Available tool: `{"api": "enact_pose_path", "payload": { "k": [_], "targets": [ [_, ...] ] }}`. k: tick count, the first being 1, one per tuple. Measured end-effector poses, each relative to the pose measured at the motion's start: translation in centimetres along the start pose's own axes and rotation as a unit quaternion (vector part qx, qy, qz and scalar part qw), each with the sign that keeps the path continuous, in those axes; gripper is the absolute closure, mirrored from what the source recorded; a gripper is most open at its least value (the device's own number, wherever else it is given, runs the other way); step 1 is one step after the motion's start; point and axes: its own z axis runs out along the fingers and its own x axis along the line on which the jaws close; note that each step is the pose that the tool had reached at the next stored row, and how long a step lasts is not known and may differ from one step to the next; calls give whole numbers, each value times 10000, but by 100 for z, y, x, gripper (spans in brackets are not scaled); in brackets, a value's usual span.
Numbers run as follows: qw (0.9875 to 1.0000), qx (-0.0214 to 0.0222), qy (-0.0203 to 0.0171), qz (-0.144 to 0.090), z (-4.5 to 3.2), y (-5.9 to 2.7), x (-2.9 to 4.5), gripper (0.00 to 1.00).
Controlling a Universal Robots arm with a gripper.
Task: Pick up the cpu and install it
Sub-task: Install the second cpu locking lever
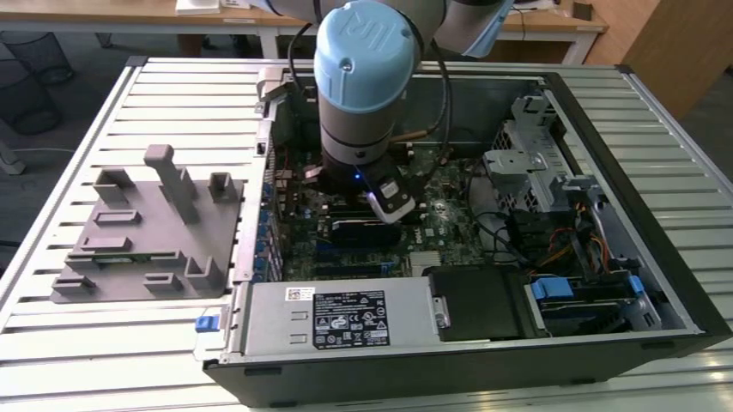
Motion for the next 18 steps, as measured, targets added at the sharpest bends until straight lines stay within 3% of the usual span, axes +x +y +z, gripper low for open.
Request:
{"api": "enact_pose_path", "payload": {
  "k": [8, 12, 18],
  "targets": [
    [10000, 1, 2, -4, 5, 4, 8, 89],
    [10000, 31, 4, -4, 5, 5, 12, 89],
    [10000, 33, 4, -4, -30, 17, 13, 89]
  ]
}}
